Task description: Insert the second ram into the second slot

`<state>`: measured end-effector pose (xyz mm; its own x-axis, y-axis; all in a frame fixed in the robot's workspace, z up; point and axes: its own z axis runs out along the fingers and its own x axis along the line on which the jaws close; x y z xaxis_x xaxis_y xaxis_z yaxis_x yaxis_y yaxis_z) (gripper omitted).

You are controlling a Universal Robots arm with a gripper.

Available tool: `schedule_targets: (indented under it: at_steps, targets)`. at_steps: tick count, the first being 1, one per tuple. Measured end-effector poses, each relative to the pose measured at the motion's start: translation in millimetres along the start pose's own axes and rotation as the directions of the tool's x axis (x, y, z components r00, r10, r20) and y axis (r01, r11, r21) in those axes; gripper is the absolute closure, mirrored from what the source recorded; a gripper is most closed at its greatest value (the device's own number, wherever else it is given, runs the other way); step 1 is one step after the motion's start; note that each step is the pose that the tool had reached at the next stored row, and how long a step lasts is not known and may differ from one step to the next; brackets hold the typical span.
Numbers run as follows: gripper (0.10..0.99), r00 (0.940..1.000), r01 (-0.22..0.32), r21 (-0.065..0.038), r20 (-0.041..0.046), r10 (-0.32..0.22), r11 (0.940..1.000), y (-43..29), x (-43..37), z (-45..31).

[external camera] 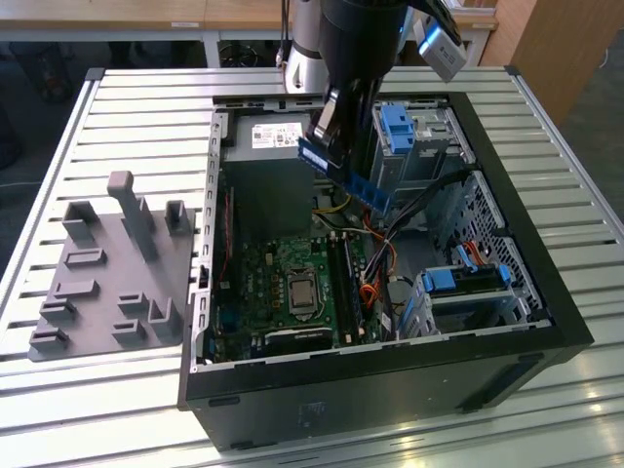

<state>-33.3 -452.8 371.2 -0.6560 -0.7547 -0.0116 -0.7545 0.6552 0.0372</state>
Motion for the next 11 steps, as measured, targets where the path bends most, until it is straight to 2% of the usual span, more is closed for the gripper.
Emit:
schedule_targets:
  at_steps: [5, 11]
  targets:
    - [0.949, 0.9986, -0.052, 0.001, 0.0019, 0.052, 0.9987, 0.0, 0.0, 0.2]
    - [0.949, 0.9942, -0.108, 0.001, 0.0040, 0.108, 0.9942, 0.0, 0.0, 0.5]
